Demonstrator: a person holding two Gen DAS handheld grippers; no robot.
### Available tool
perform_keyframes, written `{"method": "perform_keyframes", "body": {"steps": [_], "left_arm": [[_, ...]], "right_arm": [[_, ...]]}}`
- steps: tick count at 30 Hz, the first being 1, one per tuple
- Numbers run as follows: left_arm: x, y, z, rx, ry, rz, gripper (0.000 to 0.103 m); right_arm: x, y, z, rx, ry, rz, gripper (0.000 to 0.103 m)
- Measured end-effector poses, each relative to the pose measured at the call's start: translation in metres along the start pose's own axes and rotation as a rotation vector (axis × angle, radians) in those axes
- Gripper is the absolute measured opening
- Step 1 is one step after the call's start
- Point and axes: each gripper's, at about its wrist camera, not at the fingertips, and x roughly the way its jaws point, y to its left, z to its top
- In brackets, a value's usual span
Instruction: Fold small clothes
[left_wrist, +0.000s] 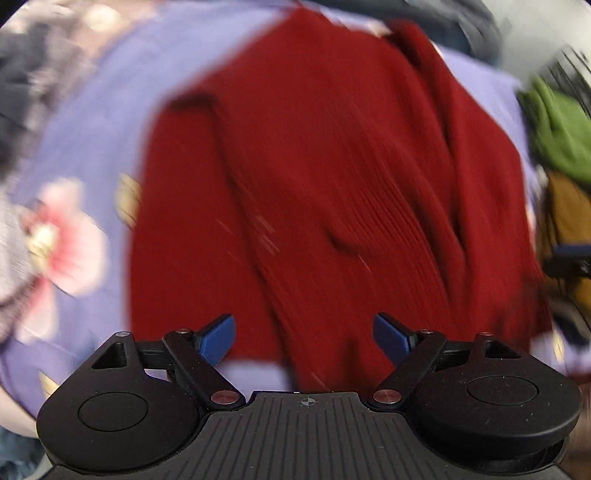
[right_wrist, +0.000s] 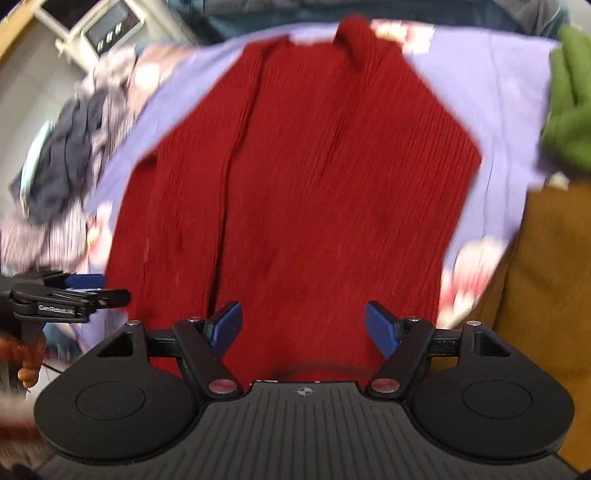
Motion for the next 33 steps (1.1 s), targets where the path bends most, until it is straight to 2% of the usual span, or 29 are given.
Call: {"method": "perform_keyframes", "body": {"steps": [2, 4, 6, 7, 8, 9, 10, 12, 15, 16, 17, 18, 19, 20, 21, 23, 27, 29, 30, 32, 33], "left_arm": [[0.005, -0.011, -0.007, 0.052, 0.043, -0.027, 0.103], [0.004, -0.019, -0.006, 0.116, 0.048, -0.078, 0.103], [0.003, -0.025, 0.000, 0.171, 0.047, -0.090, 0.103], [0.004, -0.028, 0.002, 0.187, 0.051, -0.085, 0.100], [0.005, -0.029, 0.002, 0.193, 0.050, -0.068, 0.092], [0.003, -0.030, 0.002, 0.187, 0.039, -0.051, 0.066], [-0.001, -0.025, 0.005, 0.164, 0.015, -0.051, 0.045], [-0.021, -0.010, 0.012, 0.094, -0.074, -0.092, 0.046], [-0.048, 0.012, 0.036, 0.068, -0.188, -0.029, 0.045], [-0.053, 0.020, 0.044, 0.061, -0.198, -0.016, 0.040], [-0.054, 0.029, 0.053, 0.041, -0.182, -0.027, 0.053], [-0.053, 0.036, 0.058, 0.019, -0.158, -0.045, 0.076], [-0.052, 0.040, 0.058, 0.011, -0.145, -0.041, 0.091], [-0.051, 0.038, 0.053, 0.028, -0.131, -0.035, 0.100], [-0.049, 0.036, 0.048, 0.055, -0.103, -0.038, 0.103], [-0.040, 0.028, 0.034, 0.099, -0.030, -0.064, 0.103], [-0.004, 0.009, 0.001, 0.091, 0.125, -0.161, 0.103], [0.014, -0.004, -0.015, 0.121, 0.180, -0.150, 0.103], [0.020, -0.009, -0.020, 0.120, 0.199, -0.150, 0.097], [0.020, -0.014, -0.025, 0.118, 0.172, -0.182, 0.067], [0.014, -0.014, -0.023, 0.123, 0.134, -0.184, 0.067]], "right_arm": [[0.006, 0.007, -0.008, -0.021, 0.012, -0.021, 0.080], [0.013, 0.013, -0.008, -0.020, 0.027, -0.016, 0.081], [0.018, 0.017, -0.006, -0.008, 0.031, -0.001, 0.081], [0.019, 0.018, -0.004, -0.005, 0.032, 0.004, 0.081], [0.021, 0.019, -0.002, -0.004, 0.034, 0.003, 0.081], [0.021, 0.020, 0.001, -0.003, 0.031, -0.004, 0.081], [0.019, 0.018, 0.005, 0.001, 0.026, -0.009, 0.081], [0.019, 0.012, 0.005, 0.020, 0.017, -0.009, 0.081], [0.017, 0.000, 0.002, 0.082, 0.010, -0.010, 0.081], [0.018, -0.003, 0.001, 0.103, 0.016, -0.008, 0.081], [0.019, -0.006, 0.000, 0.119, 0.022, -0.006, 0.081], [0.019, -0.007, -0.001, 0.129, 0.023, -0.005, 0.081], [0.018, -0.007, -0.003, 0.132, 0.021, -0.007, 0.081], [0.017, -0.006, -0.004, 0.133, 0.020, -0.011, 0.081], [0.016, -0.007, -0.004, 0.136, 0.018, -0.013, 0.082], [0.014, -0.009, -0.008, 0.147, 0.011, -0.015, 0.084], [0.015, -0.013, -0.015, 0.180, 0.032, -0.007, 0.085], [0.016, -0.013, -0.015, 0.180, 0.044, -0.005, 0.085], [0.016, -0.011, -0.015, 0.171, 0.046, -0.007, 0.085], [0.015, -0.008, -0.014, 0.157, 0.044, -0.010, 0.085], [0.015, -0.007, -0.014, 0.155, 0.043, -0.010, 0.085]]}}
